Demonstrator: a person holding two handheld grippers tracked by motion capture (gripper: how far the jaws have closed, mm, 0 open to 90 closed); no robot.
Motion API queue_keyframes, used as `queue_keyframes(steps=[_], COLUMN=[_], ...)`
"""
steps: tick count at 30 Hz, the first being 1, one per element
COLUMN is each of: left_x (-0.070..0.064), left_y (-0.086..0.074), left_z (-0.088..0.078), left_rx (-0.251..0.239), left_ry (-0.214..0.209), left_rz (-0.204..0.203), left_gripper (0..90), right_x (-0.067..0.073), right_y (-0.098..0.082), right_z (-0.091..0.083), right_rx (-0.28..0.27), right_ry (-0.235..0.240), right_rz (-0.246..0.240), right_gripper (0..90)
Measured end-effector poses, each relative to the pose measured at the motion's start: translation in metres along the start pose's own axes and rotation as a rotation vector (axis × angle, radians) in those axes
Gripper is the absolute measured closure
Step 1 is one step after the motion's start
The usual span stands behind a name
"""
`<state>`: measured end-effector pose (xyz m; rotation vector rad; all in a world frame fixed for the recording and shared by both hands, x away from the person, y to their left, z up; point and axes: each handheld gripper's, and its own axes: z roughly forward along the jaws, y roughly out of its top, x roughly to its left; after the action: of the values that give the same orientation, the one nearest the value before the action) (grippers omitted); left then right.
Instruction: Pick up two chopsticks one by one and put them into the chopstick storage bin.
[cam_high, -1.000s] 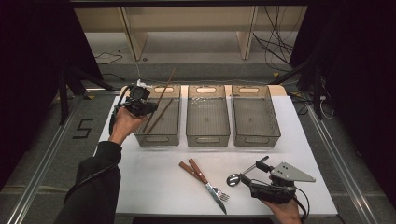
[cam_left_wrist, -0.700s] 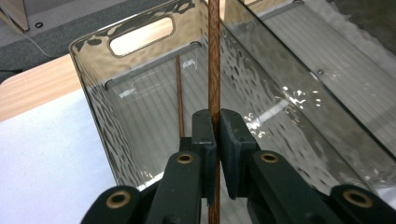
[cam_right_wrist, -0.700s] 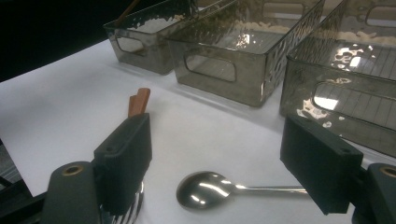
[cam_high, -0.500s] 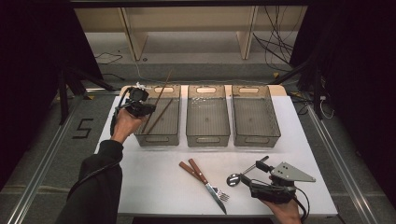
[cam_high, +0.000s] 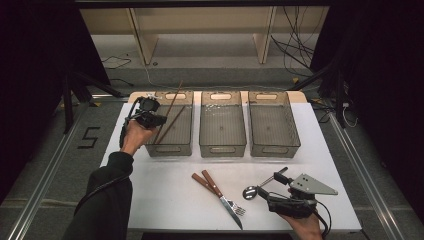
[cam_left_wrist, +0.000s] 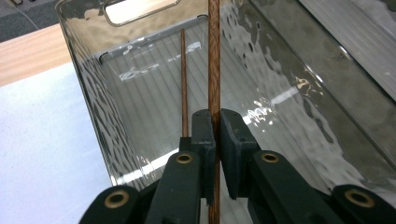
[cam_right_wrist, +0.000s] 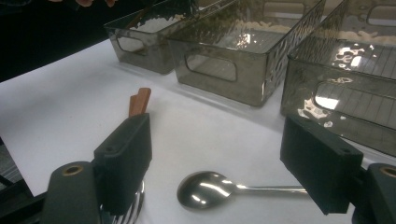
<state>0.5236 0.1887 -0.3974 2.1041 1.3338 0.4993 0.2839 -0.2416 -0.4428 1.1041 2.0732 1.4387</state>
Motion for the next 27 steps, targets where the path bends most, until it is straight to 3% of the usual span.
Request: queue_keyframes(steps=[8,16,21,27], left_x=[0.002,0.006,0.002,-0.006], left_y=[-0.003,-0.006,-0.006,-0.014], left_z=[0.005,-0.001,-0.016,-0.032], left_rx=[0.019,-0.015,-0.061,-0.08], left_ry=[0.009,-0.031,-0.066,-0.11], left_rz=[-0.025,-0.073,-0.092,-0.096], left_gripper=[82.8,63.4,52.3,39.6], right_x=[0.0,0.0,0.0,0.0], right_y=[0.0,0.0,0.0,0.0], right_z=[0.0,0.0,0.0,0.0], right_rx=[-0.002,-0.002,0.001,0.003], right_ry=[0.0,-0.001,-0.001,-0.002], right_rz=[0.001,0.0,0.0,0.001], right_gripper=[25.6,25.6,25.6,25.6])
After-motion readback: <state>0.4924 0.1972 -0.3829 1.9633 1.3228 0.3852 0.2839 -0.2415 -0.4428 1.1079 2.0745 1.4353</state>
